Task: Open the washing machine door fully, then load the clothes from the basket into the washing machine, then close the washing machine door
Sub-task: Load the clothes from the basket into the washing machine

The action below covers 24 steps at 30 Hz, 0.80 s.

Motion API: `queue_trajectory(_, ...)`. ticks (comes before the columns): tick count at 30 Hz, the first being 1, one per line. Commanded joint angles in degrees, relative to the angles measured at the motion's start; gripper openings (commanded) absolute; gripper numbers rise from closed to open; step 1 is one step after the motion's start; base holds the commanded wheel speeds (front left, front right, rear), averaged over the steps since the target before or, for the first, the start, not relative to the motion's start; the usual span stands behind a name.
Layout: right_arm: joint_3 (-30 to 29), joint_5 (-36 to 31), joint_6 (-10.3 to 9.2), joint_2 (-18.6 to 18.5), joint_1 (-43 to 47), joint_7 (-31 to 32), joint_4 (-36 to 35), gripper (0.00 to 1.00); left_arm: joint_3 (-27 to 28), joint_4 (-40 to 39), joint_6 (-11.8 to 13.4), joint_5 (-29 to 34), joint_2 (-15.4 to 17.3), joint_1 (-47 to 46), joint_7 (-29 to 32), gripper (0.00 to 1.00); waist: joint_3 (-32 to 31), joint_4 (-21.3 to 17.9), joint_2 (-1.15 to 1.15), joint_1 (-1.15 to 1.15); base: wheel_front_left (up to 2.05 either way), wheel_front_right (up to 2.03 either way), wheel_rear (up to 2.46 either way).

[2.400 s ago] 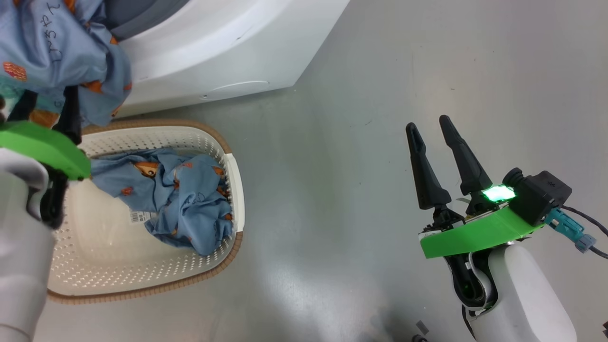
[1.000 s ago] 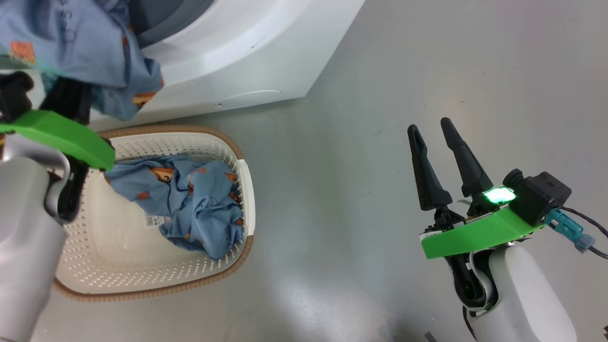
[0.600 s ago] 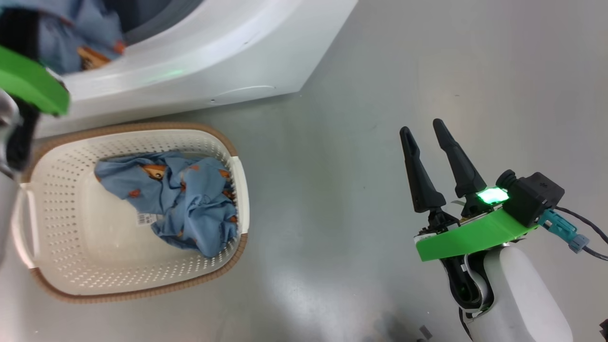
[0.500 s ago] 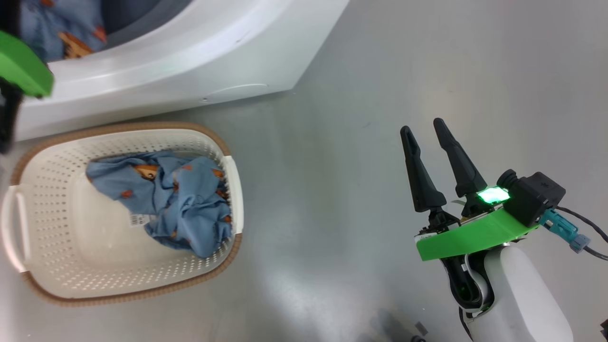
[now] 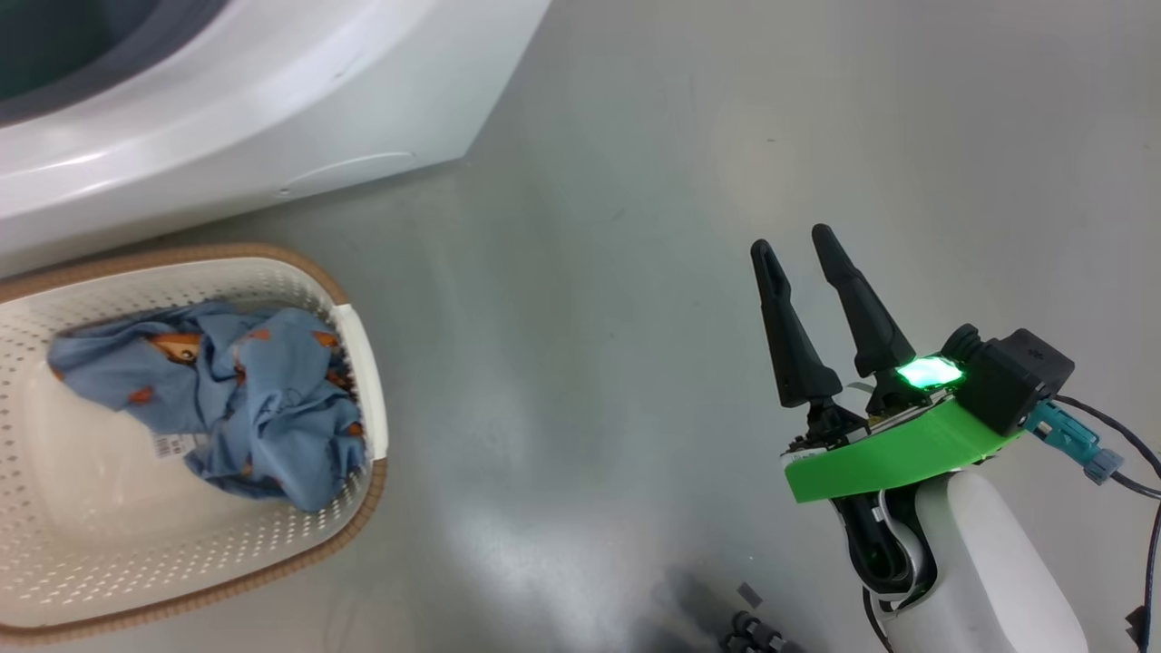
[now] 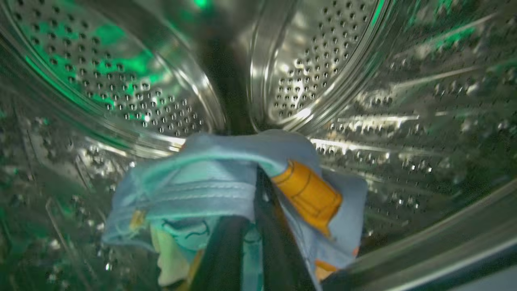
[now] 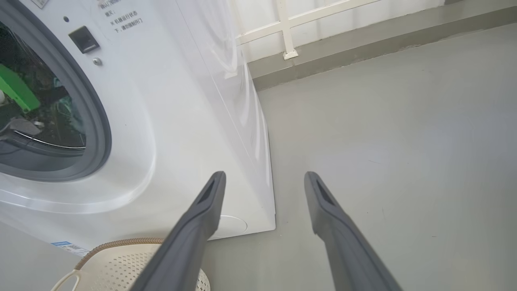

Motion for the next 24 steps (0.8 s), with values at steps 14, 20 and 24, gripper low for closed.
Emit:
queue_trajectory(14,1.22,0.27,0.09,0.05,1.77,-0.27,-1.48,1.0,-1.52,12.72,-1.5,1.08,-1.77,-6.2,5.9,1.0,0.6,-0.35,0.0,0.0,0.0,0.0,0.0)
queue_trajectory(20,0.9,-0.12,0.09,0.05,1.11,-0.27,-1.05,1.0,-1.07,13.87,-3.19,-0.24,-2.84,-5.94,4.27,1.0,-0.16,0.96,0.0,0.0,0.0,0.0,0.0)
queue_trajectory(24,0.34,-0.49,0.09,0.05,1.17,-0.27,-0.7,1.0,-1.17,13.56,-4.56,-0.73,-3.42,-4.42,0.84,1.0,-1.04,2.04,0.0,0.0,0.0,0.0,0.0)
